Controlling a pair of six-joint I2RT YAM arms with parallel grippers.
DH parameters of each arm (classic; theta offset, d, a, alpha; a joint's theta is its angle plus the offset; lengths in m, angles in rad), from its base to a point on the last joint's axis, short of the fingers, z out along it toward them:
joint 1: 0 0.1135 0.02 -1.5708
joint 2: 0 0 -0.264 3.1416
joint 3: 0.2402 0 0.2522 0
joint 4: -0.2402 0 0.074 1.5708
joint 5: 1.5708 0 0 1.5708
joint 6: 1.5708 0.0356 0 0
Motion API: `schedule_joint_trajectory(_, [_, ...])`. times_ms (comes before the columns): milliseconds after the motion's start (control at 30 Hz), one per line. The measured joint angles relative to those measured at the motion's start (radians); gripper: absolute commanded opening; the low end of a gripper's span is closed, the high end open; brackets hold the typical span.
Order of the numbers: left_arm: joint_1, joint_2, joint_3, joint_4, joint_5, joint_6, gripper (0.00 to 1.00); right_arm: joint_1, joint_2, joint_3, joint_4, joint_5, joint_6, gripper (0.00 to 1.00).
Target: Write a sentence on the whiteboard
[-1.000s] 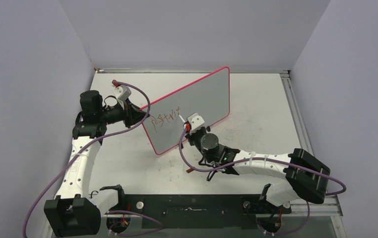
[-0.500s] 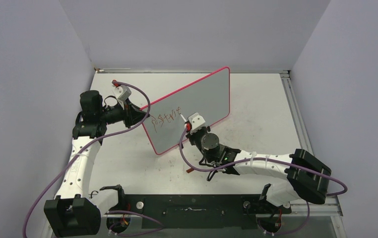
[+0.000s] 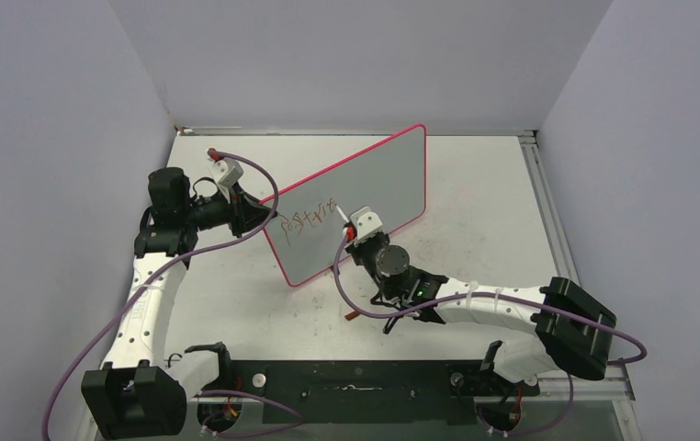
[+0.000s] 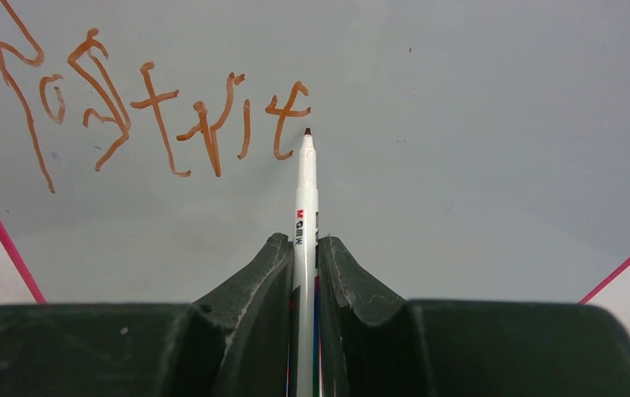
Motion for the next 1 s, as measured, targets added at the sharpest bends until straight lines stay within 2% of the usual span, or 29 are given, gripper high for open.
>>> schedule_joint_trajectory(1000, [0.0, 0.0, 0.0, 0.0, -0.001, 0.0, 0.0, -0.013, 0.011, -0.032, -0.027, 0.024, 0.043, 0.05])
